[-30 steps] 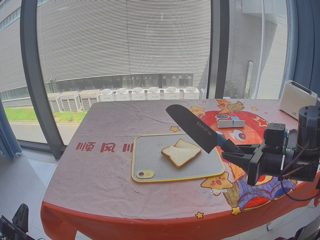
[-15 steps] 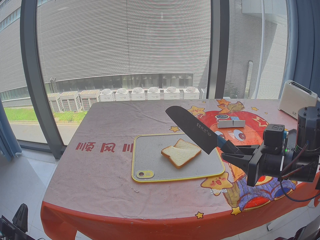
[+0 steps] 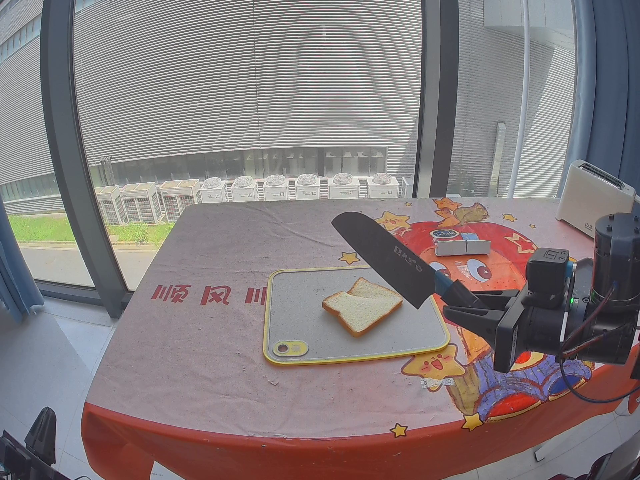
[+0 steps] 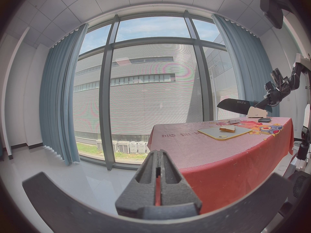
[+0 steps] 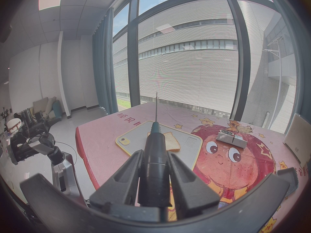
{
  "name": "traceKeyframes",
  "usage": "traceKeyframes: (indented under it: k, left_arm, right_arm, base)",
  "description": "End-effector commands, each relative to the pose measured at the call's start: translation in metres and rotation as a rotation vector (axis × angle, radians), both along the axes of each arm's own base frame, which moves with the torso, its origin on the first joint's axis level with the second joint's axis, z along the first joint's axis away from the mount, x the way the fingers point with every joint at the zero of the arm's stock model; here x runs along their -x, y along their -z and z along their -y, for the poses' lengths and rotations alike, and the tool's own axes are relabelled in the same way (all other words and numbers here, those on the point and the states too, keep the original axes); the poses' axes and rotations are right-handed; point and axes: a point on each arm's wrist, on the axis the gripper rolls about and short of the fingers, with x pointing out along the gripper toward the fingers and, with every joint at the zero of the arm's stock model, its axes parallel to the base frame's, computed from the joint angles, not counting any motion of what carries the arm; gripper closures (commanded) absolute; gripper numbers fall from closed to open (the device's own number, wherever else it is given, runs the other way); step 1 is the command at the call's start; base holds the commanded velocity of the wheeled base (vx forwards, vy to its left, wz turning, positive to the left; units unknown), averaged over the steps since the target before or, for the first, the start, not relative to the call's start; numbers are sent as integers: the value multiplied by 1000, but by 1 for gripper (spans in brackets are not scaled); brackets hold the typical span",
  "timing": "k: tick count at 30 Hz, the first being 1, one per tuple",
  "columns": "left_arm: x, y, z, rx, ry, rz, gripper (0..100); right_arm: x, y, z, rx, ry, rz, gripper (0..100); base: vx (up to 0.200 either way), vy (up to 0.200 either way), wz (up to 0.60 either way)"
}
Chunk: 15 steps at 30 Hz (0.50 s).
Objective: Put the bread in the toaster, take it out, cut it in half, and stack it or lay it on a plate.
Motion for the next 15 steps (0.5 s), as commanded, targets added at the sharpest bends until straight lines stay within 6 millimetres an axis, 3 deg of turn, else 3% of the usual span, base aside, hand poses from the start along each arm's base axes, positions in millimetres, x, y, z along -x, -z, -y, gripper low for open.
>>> traceKeyframes:
  k: [1,15]
  left_arm:
    - [-1,5,0,-3,3,-16,100]
    - [-1,4,0,-18,7,-7,100]
  right_arm:
    - [0,0,0,1,0,0,100]
    - [1,2,1,6,2,-6,100]
  base:
    - [0,0,0]
    - [0,0,0]
